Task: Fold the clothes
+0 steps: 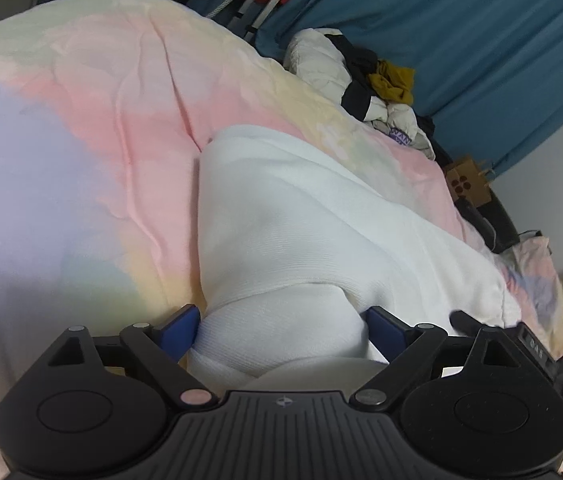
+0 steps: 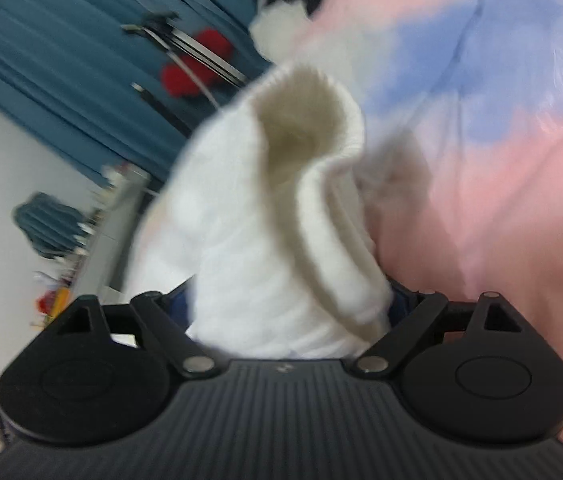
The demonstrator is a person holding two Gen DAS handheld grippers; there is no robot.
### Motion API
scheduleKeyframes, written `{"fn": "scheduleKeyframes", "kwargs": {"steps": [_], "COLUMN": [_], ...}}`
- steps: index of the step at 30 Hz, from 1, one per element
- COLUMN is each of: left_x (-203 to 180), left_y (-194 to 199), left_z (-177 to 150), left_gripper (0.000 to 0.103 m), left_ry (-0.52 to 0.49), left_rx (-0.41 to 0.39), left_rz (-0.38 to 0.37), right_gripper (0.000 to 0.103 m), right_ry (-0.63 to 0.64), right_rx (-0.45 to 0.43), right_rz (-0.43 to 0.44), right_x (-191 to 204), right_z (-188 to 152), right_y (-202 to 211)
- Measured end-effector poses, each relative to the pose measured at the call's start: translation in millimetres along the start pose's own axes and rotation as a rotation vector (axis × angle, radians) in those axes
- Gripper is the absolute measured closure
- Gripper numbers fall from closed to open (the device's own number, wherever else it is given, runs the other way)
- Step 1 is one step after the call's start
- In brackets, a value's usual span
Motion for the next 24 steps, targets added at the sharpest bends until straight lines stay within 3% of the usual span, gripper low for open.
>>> {"fn": "scheduleKeyframes", "kwargs": {"steps": [2,4,6,9,17,21,24], "left_x": [-1,-3,-10,-25,-95,-152,-201], "left_y": [-1,-1,4,22,62,40,-2], "left_z": [-1,-2,-2,3,31,51,63], "left_gripper": [0.021,0.033,0.048,0.058,0.062,0.061,0.061], "left_ry": [-0.01,-0.039,-0.068,-0.088,-0.141,-0.191,-0.237], "left_rx": [-0.015,-0.016,-0.032,-0.081,-0.225,-0.264,-0.281], "left_rz": [0.0,0.017,0.022,0.001,-0.082,-0.143,-0.197], "right_gripper": [0.028,0.046,0.051,0.055,0.056,0.056,0.056], "right_ry": [0.033,0.083,0.14,0.179,0.169,0.127,0.113], "right_rx": [-0.028,-0.059,-0.086,-0.136,-0.301,-0.416,-0.501], "right_rz": [-0.021,-0.033,-0.032,-0.004,0.165,0.185,0.158], "right_x": [9,21,36,55,79,72,58], "right_z": [0,0,0,2,50,86,119], "right_y": [3,9,15,28,65,93,108]}}
Point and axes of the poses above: each gripper's, at about its wrist camera, not at the fingertips, and y roughly against the way its jaws point, x to its left, z to its top, the point moved 1 cm from there along -y, roughly the way its jaws point, and after that the axes turned 7 degrees about -x, right-handed, at the moved point
